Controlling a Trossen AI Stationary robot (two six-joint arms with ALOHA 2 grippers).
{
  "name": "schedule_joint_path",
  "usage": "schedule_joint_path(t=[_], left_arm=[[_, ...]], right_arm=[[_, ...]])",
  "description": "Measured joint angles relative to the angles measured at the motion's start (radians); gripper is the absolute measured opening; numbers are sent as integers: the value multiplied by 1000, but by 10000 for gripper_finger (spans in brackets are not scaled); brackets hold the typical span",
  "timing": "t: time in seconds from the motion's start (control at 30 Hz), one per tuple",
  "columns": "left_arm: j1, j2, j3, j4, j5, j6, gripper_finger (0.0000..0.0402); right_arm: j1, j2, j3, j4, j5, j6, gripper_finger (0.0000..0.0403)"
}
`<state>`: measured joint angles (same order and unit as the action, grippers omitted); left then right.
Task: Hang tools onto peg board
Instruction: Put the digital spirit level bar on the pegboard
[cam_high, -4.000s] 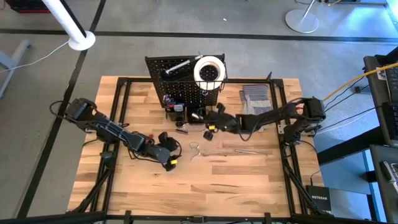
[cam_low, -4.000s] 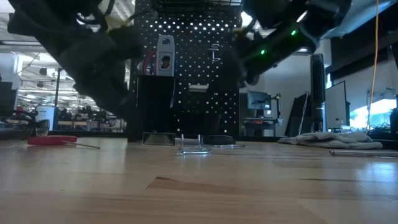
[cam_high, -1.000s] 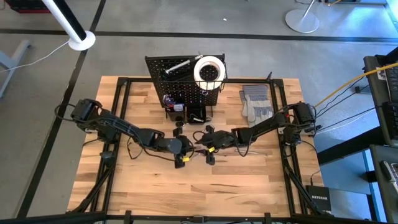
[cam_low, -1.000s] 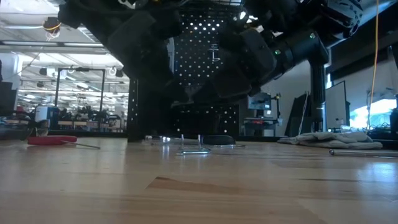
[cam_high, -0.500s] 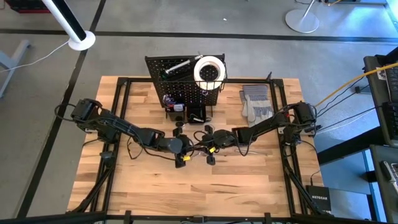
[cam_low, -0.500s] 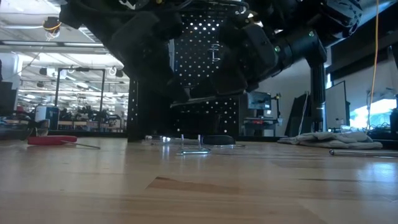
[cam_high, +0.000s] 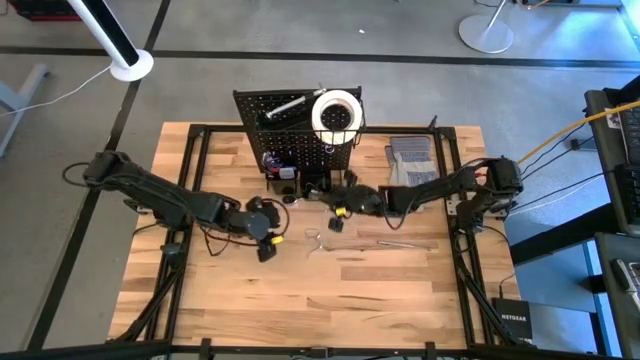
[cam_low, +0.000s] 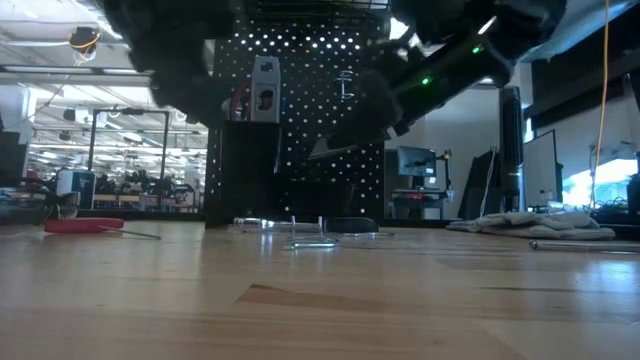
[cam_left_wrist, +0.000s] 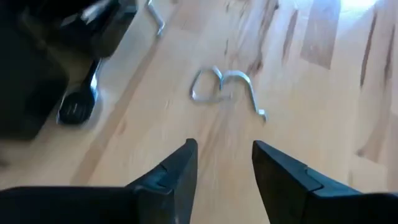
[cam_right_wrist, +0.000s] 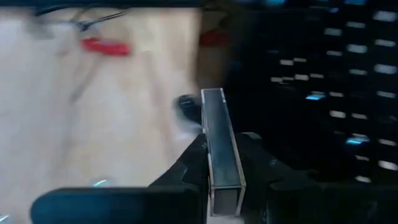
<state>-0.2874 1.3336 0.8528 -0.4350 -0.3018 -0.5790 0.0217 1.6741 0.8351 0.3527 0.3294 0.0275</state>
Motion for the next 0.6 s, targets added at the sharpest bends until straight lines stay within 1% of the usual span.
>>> schedule_joint_path(t=[0.13, 0.2, 0.3, 0.43, 0.53, 0.6], left_arm=[[-38, -35, 0, -98, -4, -103, 142], [-58, -36, 0, -140, -8, -141, 142], [-79, -36, 0, -208, -9, -207, 143], [-96, -35, 0, -258, -9, -273, 143], [-99, -35, 0, -259, -9, -288, 143], [-99, -35, 0, -254, -9, -302, 143]], right_arm=[[-80, 0, 0, 2, 1, 46, 57], [-109, 0, 0, 7, -19, 60, 57], [-136, 0, 0, 21, -64, 74, 58], [-156, 8, 0, 50, -71, 76, 62], [-154, 20, 0, 59, -72, 80, 82], [-154, 25, 0, 58, -101, 95, 105]])
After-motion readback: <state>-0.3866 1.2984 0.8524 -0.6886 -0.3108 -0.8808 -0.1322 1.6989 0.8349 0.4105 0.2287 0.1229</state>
